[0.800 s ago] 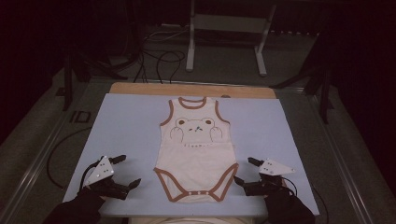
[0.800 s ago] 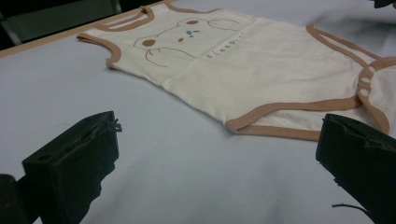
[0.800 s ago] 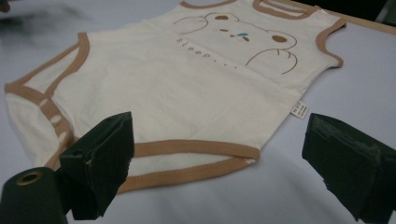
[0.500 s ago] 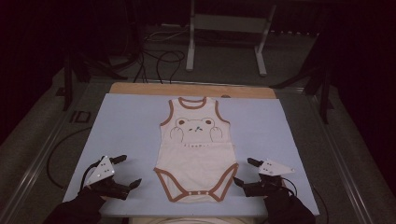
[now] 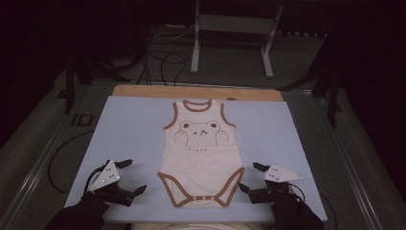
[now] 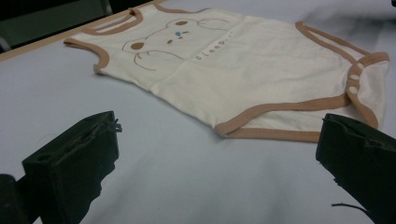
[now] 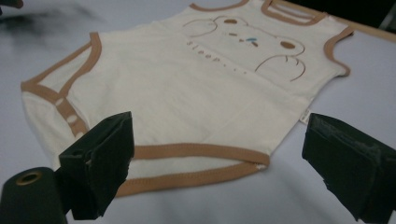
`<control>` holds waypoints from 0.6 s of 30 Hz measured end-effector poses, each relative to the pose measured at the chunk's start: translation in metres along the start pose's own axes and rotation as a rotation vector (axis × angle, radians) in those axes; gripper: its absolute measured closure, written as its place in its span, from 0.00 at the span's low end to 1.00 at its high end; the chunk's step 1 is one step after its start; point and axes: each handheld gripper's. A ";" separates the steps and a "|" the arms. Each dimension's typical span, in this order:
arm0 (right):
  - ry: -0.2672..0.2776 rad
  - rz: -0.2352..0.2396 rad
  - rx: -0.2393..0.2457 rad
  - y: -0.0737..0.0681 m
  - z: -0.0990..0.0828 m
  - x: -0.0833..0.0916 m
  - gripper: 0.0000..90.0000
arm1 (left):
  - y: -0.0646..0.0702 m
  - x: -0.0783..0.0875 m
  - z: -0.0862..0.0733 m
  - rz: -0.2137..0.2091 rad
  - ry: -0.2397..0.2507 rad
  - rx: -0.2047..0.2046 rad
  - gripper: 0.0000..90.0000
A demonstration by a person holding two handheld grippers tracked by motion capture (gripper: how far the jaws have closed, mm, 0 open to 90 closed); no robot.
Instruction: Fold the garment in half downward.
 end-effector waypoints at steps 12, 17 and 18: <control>0.022 0.009 0.000 -0.012 0.015 0.014 0.11 | 0.009 0.010 0.019 -0.047 0.017 -0.028 0.00; 0.022 0.000 0.007 -0.015 0.025 0.019 0.11 | 0.010 0.015 0.027 -0.085 0.041 -0.020 0.00; 0.023 0.008 0.005 -0.015 0.027 0.020 0.11 | 0.010 0.017 0.029 -0.086 0.044 -0.028 0.00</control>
Point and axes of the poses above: each handheld gripper's, and its own axes: x roughly backward along the jaws, z roughly out of its top, y roughly to its right, and after that the axes turned 11 degrees about -y, right-handed
